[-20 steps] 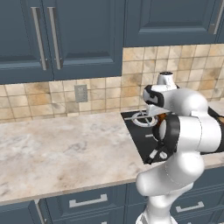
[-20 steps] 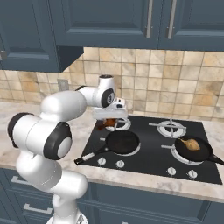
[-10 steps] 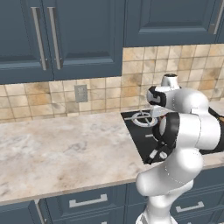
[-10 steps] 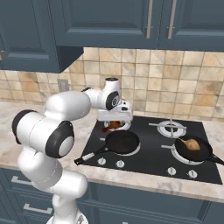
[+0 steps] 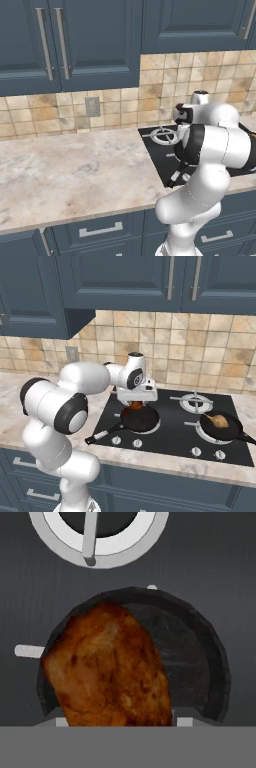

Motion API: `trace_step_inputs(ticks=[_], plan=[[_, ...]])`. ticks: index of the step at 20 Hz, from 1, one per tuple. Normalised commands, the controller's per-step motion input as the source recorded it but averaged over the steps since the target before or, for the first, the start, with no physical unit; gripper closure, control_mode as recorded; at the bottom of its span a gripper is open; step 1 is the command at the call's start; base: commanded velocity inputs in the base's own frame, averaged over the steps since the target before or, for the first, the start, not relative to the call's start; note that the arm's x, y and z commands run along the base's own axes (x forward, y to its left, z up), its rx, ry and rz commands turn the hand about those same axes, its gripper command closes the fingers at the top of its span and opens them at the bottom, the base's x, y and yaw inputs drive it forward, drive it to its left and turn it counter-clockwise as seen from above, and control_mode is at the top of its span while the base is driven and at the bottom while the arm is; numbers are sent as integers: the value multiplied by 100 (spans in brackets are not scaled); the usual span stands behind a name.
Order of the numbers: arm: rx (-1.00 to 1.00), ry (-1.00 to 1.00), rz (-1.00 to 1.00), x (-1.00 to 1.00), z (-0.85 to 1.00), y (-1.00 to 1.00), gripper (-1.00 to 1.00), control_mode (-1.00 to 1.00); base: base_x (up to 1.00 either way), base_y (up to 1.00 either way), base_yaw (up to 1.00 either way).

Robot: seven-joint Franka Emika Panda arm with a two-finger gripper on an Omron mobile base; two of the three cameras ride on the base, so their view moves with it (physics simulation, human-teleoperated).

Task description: Place both pans onto different burners. Then place the onion and the chicken drumstick on different pans.

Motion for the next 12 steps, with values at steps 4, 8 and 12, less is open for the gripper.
trace_step_inputs(ticks=[4, 8, 12], plan=[[1, 0, 0, -8, -34, -19, 100, -100, 0, 0, 0], [0, 0, 0, -1, -37, -4, 100, -100, 0, 0, 0], [0, 0, 0, 0, -33, 0, 100, -100, 0, 0, 0]])
